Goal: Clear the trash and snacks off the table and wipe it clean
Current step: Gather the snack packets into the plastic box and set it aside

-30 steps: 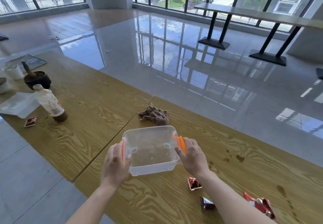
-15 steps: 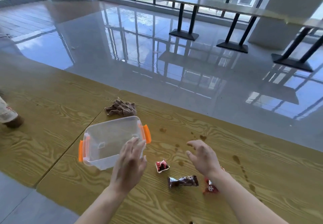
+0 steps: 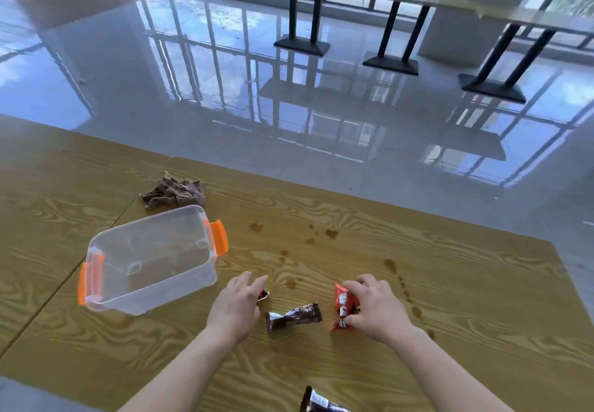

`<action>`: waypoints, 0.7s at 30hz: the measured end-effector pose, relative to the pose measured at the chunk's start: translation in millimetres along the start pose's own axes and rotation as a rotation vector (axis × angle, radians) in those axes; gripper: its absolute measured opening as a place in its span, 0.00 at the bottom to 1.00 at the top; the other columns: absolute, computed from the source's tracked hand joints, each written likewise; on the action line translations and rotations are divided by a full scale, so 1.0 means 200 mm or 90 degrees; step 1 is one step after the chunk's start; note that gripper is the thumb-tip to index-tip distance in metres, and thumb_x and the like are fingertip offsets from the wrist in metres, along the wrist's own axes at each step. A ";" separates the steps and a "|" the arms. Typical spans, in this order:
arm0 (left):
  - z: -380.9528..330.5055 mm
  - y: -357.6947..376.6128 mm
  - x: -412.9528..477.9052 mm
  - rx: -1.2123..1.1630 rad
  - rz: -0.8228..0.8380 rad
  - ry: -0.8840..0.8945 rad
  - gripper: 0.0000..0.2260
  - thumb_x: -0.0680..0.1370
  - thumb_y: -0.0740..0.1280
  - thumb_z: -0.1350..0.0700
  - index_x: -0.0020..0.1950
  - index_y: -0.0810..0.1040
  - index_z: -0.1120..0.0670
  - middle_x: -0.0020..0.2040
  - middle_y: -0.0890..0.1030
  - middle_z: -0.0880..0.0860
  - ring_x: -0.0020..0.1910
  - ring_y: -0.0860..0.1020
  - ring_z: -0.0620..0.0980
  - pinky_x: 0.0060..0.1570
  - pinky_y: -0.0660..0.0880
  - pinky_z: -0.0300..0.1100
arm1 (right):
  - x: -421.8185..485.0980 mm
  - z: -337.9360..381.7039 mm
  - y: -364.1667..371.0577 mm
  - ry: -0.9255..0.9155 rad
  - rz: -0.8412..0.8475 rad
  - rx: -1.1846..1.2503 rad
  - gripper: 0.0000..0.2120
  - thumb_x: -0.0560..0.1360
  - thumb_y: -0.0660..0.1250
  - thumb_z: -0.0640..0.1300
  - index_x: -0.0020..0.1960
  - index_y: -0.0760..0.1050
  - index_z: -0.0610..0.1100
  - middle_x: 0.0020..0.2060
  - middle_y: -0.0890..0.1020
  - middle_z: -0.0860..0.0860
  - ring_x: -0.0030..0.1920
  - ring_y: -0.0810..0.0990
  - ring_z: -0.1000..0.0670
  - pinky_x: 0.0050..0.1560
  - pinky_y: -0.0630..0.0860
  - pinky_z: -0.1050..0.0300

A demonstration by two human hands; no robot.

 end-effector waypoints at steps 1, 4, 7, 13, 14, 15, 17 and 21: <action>0.01 0.04 0.02 0.013 0.043 -0.017 0.31 0.75 0.62 0.62 0.77 0.61 0.46 0.75 0.63 0.55 0.72 0.63 0.55 0.67 0.67 0.48 | 0.00 -0.01 0.03 0.000 0.013 -0.001 0.35 0.70 0.72 0.53 0.74 0.62 0.60 0.74 0.61 0.52 0.70 0.61 0.46 0.66 0.71 0.49; 0.02 0.11 0.05 0.029 0.104 -0.022 0.32 0.76 0.59 0.64 0.76 0.60 0.42 0.75 0.63 0.52 0.70 0.64 0.54 0.66 0.68 0.48 | -0.01 -0.02 0.09 0.009 0.031 -0.003 0.41 0.68 0.75 0.55 0.75 0.58 0.62 0.77 0.55 0.52 0.73 0.57 0.43 0.69 0.68 0.46; 0.04 0.15 0.07 0.036 0.104 0.002 0.29 0.75 0.60 0.64 0.73 0.66 0.41 0.70 0.68 0.47 0.63 0.69 0.53 0.61 0.71 0.48 | 0.01 -0.03 0.14 0.017 0.036 0.005 0.42 0.67 0.75 0.51 0.75 0.57 0.63 0.77 0.54 0.51 0.72 0.57 0.42 0.69 0.68 0.46; 0.05 0.15 0.09 0.033 0.067 0.018 0.22 0.75 0.61 0.64 0.66 0.74 0.45 0.63 0.73 0.49 0.58 0.70 0.53 0.55 0.74 0.49 | 0.04 -0.02 0.15 0.002 -0.008 0.003 0.36 0.71 0.65 0.37 0.73 0.61 0.61 0.73 0.60 0.53 0.66 0.62 0.45 0.62 0.73 0.52; 0.06 0.14 0.09 0.029 0.061 0.012 0.21 0.75 0.62 0.64 0.65 0.74 0.45 0.60 0.73 0.49 0.57 0.70 0.52 0.54 0.74 0.48 | 0.04 -0.02 0.14 0.002 -0.016 0.007 0.35 0.71 0.65 0.37 0.73 0.62 0.61 0.72 0.61 0.53 0.65 0.62 0.46 0.61 0.73 0.52; 0.06 0.13 0.09 0.025 0.054 0.008 0.20 0.75 0.62 0.63 0.64 0.75 0.46 0.57 0.73 0.49 0.55 0.70 0.51 0.53 0.74 0.47 | 0.04 -0.02 0.13 0.003 -0.024 0.010 0.35 0.70 0.64 0.37 0.73 0.62 0.60 0.71 0.62 0.53 0.64 0.63 0.47 0.60 0.73 0.53; 0.06 0.11 0.08 0.015 0.040 0.006 0.18 0.74 0.63 0.62 0.62 0.75 0.46 0.53 0.73 0.49 0.52 0.70 0.50 0.50 0.74 0.46 | 0.03 -0.02 0.09 0.004 -0.040 0.018 0.34 0.70 0.65 0.37 0.72 0.63 0.59 0.70 0.63 0.52 0.63 0.64 0.47 0.59 0.74 0.53; 0.04 0.03 0.05 -0.021 -0.015 0.011 0.18 0.73 0.65 0.61 0.62 0.77 0.48 0.50 0.74 0.49 0.48 0.71 0.51 0.46 0.75 0.46 | 0.04 0.02 0.00 -0.005 -0.072 0.027 0.33 0.70 0.66 0.39 0.71 0.65 0.60 0.69 0.65 0.52 0.62 0.65 0.46 0.57 0.74 0.53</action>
Point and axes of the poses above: each hand's wrist, its own x-axis towards the middle knuckle, its own y-axis out of the palm, z = x × y, the point moved 10 cm from there along x, towards the middle knuckle
